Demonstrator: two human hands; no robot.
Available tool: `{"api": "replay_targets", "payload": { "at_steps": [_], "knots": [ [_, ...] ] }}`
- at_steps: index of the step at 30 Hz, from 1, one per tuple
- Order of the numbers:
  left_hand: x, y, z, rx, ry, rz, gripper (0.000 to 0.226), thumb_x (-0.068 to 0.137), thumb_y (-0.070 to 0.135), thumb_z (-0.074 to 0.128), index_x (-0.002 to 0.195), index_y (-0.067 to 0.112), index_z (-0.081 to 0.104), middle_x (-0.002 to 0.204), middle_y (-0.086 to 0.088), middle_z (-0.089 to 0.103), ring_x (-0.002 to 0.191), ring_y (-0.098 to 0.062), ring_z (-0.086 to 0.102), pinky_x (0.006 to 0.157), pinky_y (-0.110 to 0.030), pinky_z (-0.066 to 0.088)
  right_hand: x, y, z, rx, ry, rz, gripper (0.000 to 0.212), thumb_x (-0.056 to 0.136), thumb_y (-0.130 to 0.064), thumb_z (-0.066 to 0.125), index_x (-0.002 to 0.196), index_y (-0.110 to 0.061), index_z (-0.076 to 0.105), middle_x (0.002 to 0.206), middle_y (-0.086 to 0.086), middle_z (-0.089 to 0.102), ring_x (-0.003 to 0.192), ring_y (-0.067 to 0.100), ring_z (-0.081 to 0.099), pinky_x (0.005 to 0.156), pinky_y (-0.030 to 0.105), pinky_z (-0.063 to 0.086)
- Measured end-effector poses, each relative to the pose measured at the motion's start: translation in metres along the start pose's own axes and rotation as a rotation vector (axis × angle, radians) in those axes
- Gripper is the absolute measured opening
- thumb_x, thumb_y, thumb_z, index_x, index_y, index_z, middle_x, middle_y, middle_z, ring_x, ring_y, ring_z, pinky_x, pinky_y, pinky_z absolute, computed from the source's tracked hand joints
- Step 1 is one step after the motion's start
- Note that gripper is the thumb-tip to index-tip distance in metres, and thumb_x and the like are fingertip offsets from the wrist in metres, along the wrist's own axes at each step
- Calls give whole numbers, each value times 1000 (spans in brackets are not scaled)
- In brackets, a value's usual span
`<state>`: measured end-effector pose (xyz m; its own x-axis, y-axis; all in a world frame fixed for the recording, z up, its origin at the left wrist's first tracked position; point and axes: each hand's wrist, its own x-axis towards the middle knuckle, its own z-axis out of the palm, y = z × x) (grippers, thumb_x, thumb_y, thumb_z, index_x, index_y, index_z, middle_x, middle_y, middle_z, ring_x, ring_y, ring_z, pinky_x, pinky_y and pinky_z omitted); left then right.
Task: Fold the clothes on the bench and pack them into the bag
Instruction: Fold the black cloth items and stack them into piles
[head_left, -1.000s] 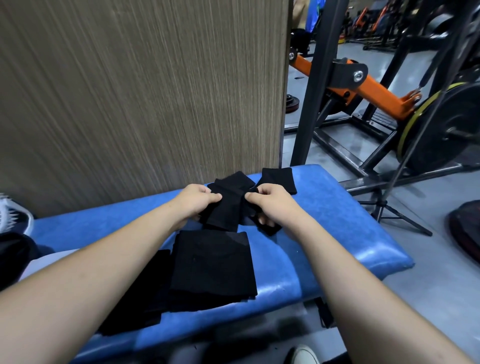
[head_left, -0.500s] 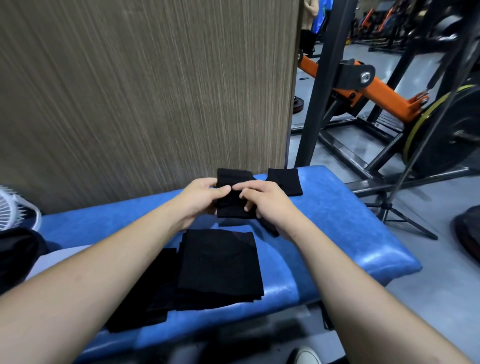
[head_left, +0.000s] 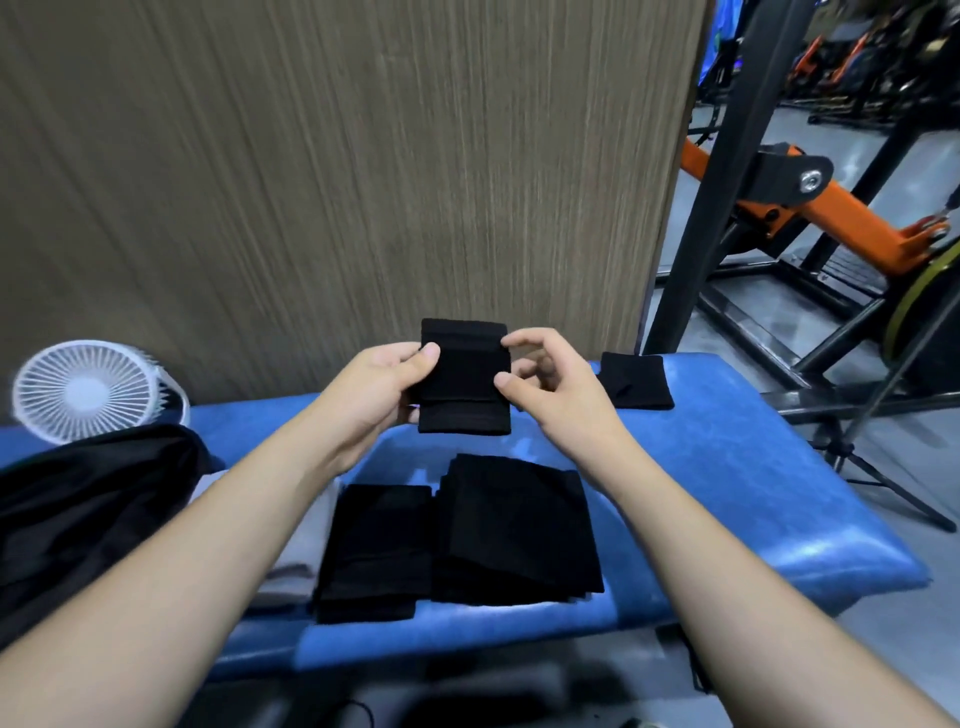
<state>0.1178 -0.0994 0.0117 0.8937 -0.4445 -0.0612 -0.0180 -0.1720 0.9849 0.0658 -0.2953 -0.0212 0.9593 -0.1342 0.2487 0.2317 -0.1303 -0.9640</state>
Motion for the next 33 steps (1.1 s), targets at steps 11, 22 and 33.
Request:
{"api": "replay_targets", "payload": {
  "at_steps": [11, 22, 33],
  "knots": [
    [-69, -44, -44, 228, 293, -18, 34, 87, 28, 73, 116, 35, 57, 66, -3, 55, 63, -15, 52, 67, -31, 43, -22, -10, 60, -466, -265, -39, 17, 85, -22, 75, 100, -24, 68, 69, -8, 50, 64, 6, 48, 66, 20, 39],
    [-76, -68, -49, 894, 334, -42, 38, 84, 49, 68, 117, 31, 59, 81, 12, 64, 99, -14, 59, 94, -34, 41, -27, 6, 84, -973, -410, -151, 27, 85, -36, 75, 110, -31, 67, 74, -14, 53, 93, 9, 44, 114, 29, 20],
    [-74, -82, -40, 1122, 361, 101, 47, 90, 49, 60, 134, 35, 52, 124, 12, 44, 121, -15, 35, 94, -26, 20, -29, 12, 87, -1122, -447, -183, 30, 85, -52, 66, 112, -39, 62, 101, -10, 45, 101, 16, 41, 111, 35, 22]
  ]
}}
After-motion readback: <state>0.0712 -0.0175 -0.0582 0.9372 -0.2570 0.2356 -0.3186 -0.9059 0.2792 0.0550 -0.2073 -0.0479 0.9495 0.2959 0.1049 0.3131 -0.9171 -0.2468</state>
